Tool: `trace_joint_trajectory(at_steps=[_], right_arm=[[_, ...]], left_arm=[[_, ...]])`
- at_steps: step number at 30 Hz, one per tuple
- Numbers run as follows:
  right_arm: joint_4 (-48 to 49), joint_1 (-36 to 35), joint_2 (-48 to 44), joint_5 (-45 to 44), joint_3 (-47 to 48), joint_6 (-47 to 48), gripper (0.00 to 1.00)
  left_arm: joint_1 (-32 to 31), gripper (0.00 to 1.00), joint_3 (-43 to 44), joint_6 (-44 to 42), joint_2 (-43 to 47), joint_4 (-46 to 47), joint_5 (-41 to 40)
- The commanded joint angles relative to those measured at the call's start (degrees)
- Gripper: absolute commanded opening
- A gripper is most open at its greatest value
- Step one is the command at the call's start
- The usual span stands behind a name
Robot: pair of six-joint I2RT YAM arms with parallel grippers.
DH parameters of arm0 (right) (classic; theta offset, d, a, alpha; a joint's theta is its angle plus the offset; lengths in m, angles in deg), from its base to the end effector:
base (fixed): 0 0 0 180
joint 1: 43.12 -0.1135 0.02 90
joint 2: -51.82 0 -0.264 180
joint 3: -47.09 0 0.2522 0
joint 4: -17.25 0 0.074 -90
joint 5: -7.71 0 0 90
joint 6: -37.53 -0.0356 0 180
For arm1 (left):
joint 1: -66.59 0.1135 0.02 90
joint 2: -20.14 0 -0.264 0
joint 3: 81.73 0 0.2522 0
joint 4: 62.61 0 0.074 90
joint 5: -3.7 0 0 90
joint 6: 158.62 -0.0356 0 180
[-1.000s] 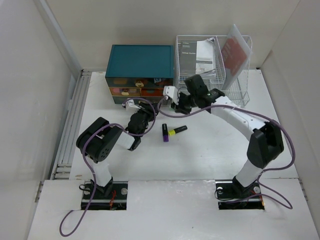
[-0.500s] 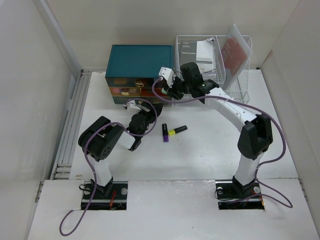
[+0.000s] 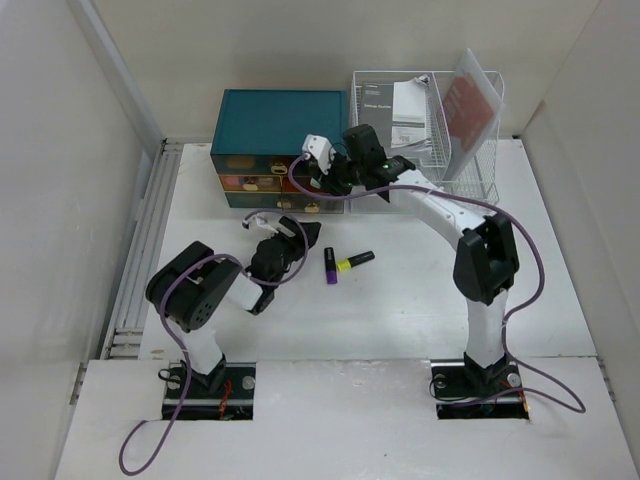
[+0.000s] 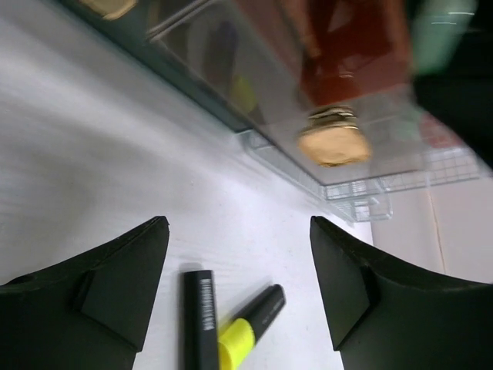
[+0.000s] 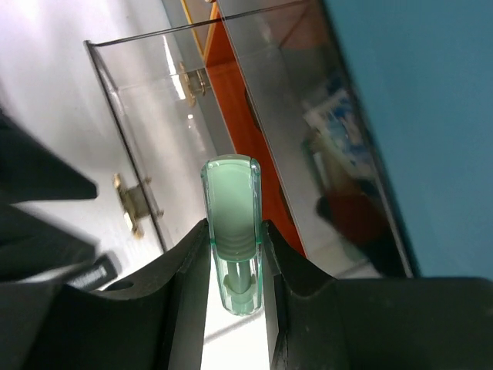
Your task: Organize the desk
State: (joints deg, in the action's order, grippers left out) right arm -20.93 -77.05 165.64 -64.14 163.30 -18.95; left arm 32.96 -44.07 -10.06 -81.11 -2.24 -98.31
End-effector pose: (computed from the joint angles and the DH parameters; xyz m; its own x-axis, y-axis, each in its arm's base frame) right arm 0.3805 0.2694 0.3025 0.0041 -0.6297 -0.7769 -0.8849 0.3595 -0.2961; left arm 0.2475 -0.1557 0.1404 -0.3390 -0.7768 -0.5308 0.1524 0.5114 -0.8457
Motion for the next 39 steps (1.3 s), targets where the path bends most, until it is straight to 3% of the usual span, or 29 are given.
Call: trace_joint_trajectory(at_steps=[1,2,7,11,12,13,15,19,21,23,24,29,33,36,39], right_arm=[[2.9,-1.2,2.0,-1.1,4.3,-0.9,0.00],[2.9,-1.2,2.0,-1.1,4.3,-0.9,0.00],[2.4,-1.8,3.7,-2.5,6.4,-0.9,0.38],[3.9,-2.4,0.9,-3.0,5.0,-0.9,0.42],[3.9,-3.0,0.3,-3.0,5.0,-0.9,0.42],[3.9,-3.0,-0.3,-3.0,4.5,-1.4,0.42],[3.9,-3.7,-2.3,-3.7,3.8,-1.4,0.44],[4.4,-3.7,-4.6,-3.0,2.7,-2.7,0.46],[4.4,-3.7,-6.3,-2.0,0.6,-4.7,0.27],[4.4,-3.7,-6.9,1.4,-0.9,-5.2,0.05],[3.0,-3.7,-7.5,3.0,-1.7,-5.7,0.00],[-10.4,-3.7,-1.9,18.3,1.9,0.0,0.00],[-14.5,-3.7,1.8,17.2,3.7,2.5,0.00],[-11.4,-3.7,1.8,13.2,1.9,1.4,0.00],[-6.4,-4.2,1.8,8.5,-0.1,-1.9,0.00]], left_arm=[[-1.0,0.71,-1.1,-4.2,6.1,7.3,0.2],[-1.0,0.71,-1.1,-4.9,7.0,6.0,0.2],[-1.5,0.71,-2.9,-9.0,15.8,1.5,-0.3],[-1.5,0.66,-2.8,-12.3,23.9,-8.8,-0.9],[-1.5,0.62,-2.0,-13.3,25.6,-15.9,-0.9],[-1.5,0.49,-1.1,-14.3,29.0,-20.0,-1.4],[-2.1,0.40,2.2,-16.9,32.2,-31.0,-2.8],[-2.1,0.13,6.1,-21.0,41.4,-44.6,-4.2],[-2.1,0.00,8.6,-23.6,46.9,-50.5,-5.2],[-2.1,0.00,12.4,-28.8,50.3,-57.3,-7.4],[-1.5,0.00,13.9,-30.8,53.1,-59.6,-8.2],[-1.5,0.00,21.0,-39.0,58.3,-71.4,-13.0],[-1.0,0.02,21.5,-50.4,58.3,-75.5,-15.0],[-1.0,0.03,17.8,-50.4,60.3,-74.5,-19.5],[0.3,0.10,17.8,-51.6,62.1,-74.5,-16.4]])
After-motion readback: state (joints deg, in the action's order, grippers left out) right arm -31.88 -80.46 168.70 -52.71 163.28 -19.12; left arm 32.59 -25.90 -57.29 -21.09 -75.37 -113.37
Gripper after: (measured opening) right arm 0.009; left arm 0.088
